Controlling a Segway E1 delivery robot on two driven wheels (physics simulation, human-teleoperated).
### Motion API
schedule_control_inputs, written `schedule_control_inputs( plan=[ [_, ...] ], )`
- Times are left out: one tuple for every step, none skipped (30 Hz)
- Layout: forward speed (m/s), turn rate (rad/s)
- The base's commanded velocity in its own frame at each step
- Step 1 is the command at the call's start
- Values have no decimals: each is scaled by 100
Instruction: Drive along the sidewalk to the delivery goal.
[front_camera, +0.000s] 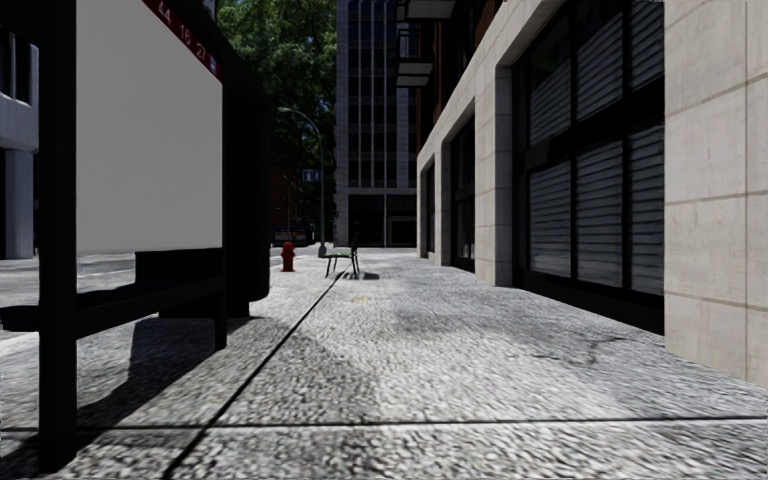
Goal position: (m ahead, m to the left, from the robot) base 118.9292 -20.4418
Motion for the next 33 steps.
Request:
schedule_control_inputs(
  plan=[
    [200, -29],
    [200, -29],
    [200, -29],
    [200, -29],
    [200, -29],
    [200, -26],
    [200, -24],
    [200, -24],
    [200, -23],
    [200, -17],
    [200, 0],
    [200, 0],
    [200, 0],
    [200, 0],
    [200, 0],
    [200, 0],
    [200, 0],
    [200, 0],
    [200, 0],
    [200, 0],
    [200, 0],
    [200, 0],
    [200, 0],
    [200, 0],
    [200, 0],
    [200, 0],
    [200, 0],
    [200, 0],
    [200, 0],
    [200, 0],
    [200, 0],
    [200, 0],
    [200, 0]
  ],
)
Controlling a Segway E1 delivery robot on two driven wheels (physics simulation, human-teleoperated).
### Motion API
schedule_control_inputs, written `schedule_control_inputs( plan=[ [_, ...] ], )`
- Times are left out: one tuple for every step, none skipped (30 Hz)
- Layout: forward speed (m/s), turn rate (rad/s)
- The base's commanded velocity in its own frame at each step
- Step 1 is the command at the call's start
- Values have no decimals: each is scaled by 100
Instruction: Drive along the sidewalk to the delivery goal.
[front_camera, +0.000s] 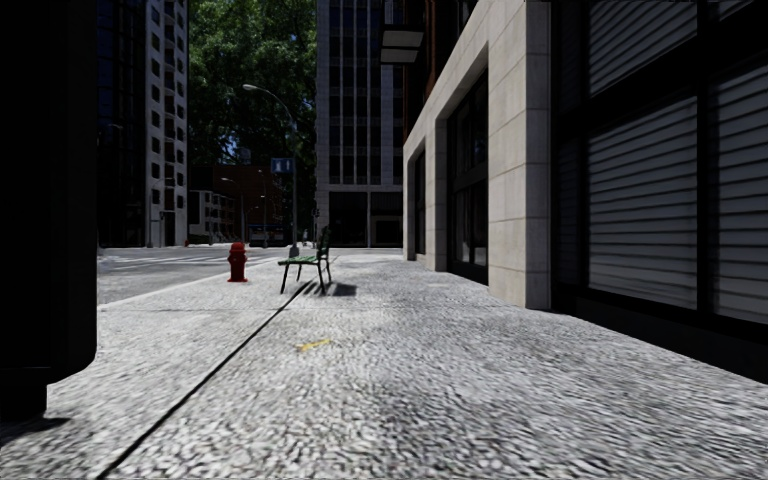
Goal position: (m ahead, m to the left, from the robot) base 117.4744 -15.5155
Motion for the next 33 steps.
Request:
schedule_control_inputs(
  plan=[
    [200, 0],
    [200, 0],
    [200, 0],
    [200, 0],
    [200, 0],
    [200, 0],
    [200, 0],
    [200, 0],
    [200, 0],
    [200, 0],
    [200, 0],
    [200, 0],
    [200, 0],
    [200, 0],
    [200, 0],
    [200, 0],
    [200, 0],
    [200, 0],
    [200, 0],
    [200, 0],
    [200, 0],
    [200, 0],
    [200, 0],
    [200, 0],
    [200, 0],
    [200, 0],
    [200, 0],
    [200, 0],
    [200, 0],
    [200, 0],
    [200, 0],
    [200, 0],
    [200, 0]
  ],
)
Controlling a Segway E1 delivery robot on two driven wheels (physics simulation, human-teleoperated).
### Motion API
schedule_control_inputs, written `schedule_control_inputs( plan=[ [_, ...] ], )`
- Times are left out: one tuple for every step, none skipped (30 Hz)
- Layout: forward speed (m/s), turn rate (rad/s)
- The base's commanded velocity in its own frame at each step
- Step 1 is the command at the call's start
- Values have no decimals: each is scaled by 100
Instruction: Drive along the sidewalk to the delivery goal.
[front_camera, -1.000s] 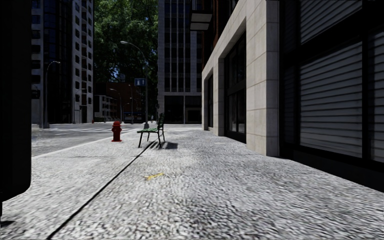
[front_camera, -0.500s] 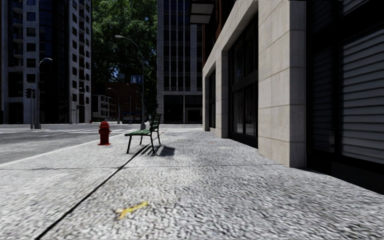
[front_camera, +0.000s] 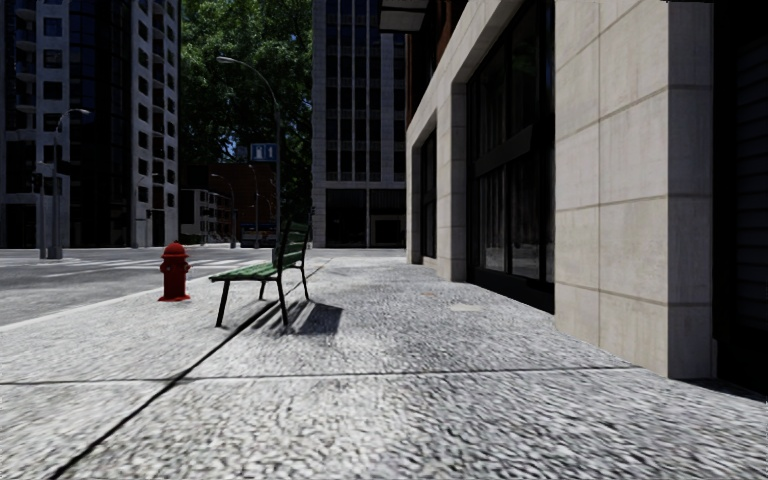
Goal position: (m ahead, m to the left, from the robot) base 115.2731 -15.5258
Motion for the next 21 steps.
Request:
schedule_control_inputs(
  plan=[
    [200, 0],
    [200, 0],
    [200, 0],
    [200, 0],
    [200, 0],
    [200, 0],
    [200, 0],
    [200, 0],
    [200, 0],
    [200, 0],
    [200, 0],
    [200, 0],
    [200, 0],
    [200, 0],
    [200, 0],
    [200, 0],
    [200, 0],
    [200, 0],
    [200, 5],
    [200, 5],
    [200, 17]
  ],
)
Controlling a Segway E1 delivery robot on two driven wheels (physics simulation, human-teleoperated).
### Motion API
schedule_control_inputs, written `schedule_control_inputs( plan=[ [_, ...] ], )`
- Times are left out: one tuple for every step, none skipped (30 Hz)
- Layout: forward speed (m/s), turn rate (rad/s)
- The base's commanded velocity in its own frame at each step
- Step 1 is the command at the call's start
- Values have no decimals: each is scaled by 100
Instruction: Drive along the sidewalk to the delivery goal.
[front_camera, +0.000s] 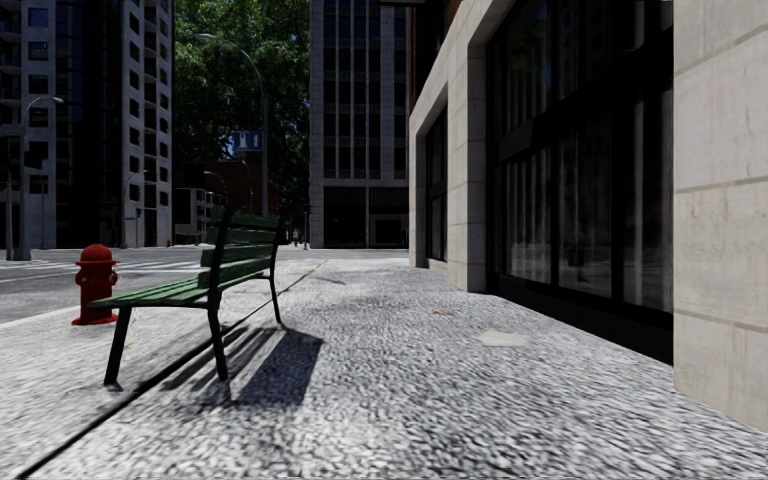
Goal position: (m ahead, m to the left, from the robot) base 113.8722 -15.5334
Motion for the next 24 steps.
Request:
schedule_control_inputs(
  plan=[
    [200, 23],
    [200, 24],
    [200, 24],
    [200, 19],
    [200, 7],
    [200, 0],
    [200, 0],
    [200, 0],
    [200, 0],
    [200, 0],
    [200, 0],
    [200, 0],
    [200, 0],
    [200, 0],
    [200, 0],
    [200, 0],
    [200, 0],
    [200, 0],
    [200, 0],
    [200, 0],
    [200, 0],
    [200, 0],
    [200, 0],
    [200, 0]
  ],
)
